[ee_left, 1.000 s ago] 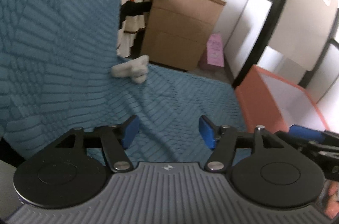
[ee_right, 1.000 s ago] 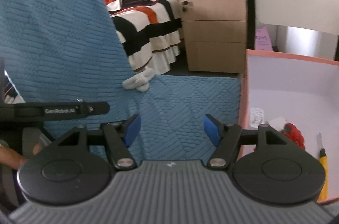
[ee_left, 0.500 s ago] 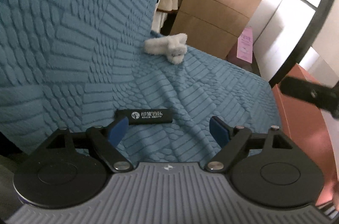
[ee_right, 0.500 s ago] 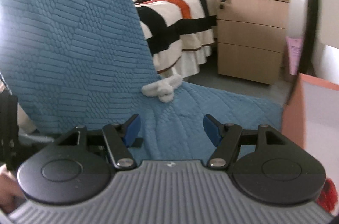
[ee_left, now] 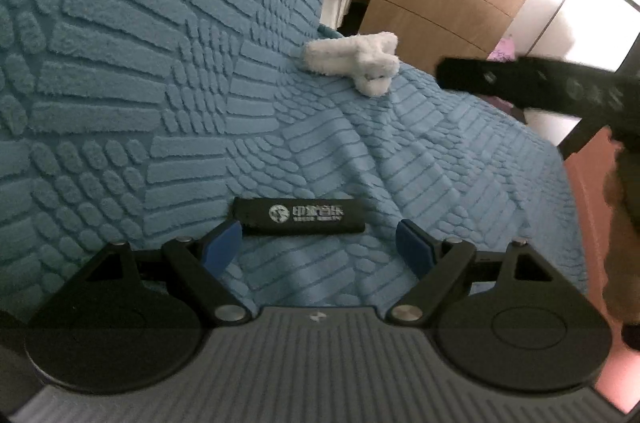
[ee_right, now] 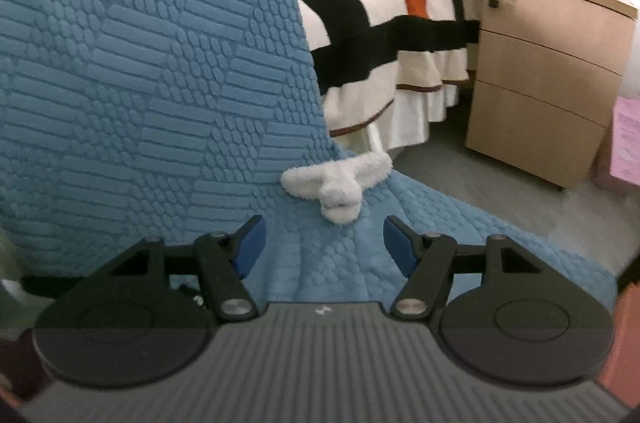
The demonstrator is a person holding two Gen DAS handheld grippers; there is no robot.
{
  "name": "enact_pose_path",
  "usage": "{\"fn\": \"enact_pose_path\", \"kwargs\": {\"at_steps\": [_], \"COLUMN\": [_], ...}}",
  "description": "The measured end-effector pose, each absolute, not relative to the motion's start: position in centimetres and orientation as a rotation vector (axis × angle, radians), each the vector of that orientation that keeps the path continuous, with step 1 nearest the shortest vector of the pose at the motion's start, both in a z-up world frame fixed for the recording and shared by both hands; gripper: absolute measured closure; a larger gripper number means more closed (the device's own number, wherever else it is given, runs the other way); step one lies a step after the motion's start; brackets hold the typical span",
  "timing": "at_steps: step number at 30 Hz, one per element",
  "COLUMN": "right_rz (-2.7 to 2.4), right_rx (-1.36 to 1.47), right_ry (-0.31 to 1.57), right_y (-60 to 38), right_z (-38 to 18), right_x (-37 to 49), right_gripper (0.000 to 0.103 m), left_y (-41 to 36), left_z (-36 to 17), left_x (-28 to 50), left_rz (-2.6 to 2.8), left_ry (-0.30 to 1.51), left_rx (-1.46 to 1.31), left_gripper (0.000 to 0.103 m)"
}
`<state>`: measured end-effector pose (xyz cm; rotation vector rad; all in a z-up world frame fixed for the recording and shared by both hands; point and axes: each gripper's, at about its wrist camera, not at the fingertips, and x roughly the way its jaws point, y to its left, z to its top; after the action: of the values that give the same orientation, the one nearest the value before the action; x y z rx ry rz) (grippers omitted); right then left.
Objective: Organize rigid objects
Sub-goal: 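Grasp the white plush toy with the right tool while the left tool grasps the black USB stick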
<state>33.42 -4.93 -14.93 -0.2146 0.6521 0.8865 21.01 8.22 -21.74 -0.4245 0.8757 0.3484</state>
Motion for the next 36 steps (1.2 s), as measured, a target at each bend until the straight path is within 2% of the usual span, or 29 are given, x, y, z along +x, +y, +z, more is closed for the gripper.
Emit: {"fn": "enact_pose_path", "kwargs": {"at_steps": [8,16,22,23,25,28,29,30,36], "right_rz": [0.932,0.948,0.944,0.937,0.900,0.877,0.872,0.859,0.838], "right_rx": [-0.217,-0.254,-0.260,-0.278,-0.299,-0.328,-0.351,-0.369,-0.351], "right_ry": [0.655,0.656,0.653,0.644,0.646,0.674,0.672,0.666,0.669], "right_y": [-2.1,-0.7,0.1,0.5,1.3,2.2,2.4,2.5,1.6], "right_z": [-16.8,-18.5,-19.1,-19.2,-19.4,-20.1,-20.3,-20.4,-20.0], "right_x": [35.9,37.7,38.6,38.6,38.4,38.0,37.8,37.6,37.4], "right_gripper": [0.036,0.042,0.043,0.044,0.053,0.056,0.061,0.070,0.070], "left_y": [8.8,9.2,8.8,8.8,8.9,8.9,8.9,8.9,8.8], "left_z": [-22.7,-22.9,-23.1,-23.1,-23.0,-23.1,-23.1,-23.2,-23.2], "left_x": [21.7,22.0,22.3,22.3,22.2,22.2,22.1,22.0,22.1], "left_rz": [0.379,0.375,0.361,0.360,0.365,0.381,0.381,0.380,0.374], "left_ry": [0.893,0.898,0.890,0.890,0.893,0.895,0.893,0.891,0.886], "left_rx": [-0.417,-0.419,-0.403,-0.402,-0.394,-0.385,-0.387,-0.385,-0.385], "left_gripper": [0.015,0.015,0.016,0.016,0.017,0.017,0.017,0.017,0.015]}}
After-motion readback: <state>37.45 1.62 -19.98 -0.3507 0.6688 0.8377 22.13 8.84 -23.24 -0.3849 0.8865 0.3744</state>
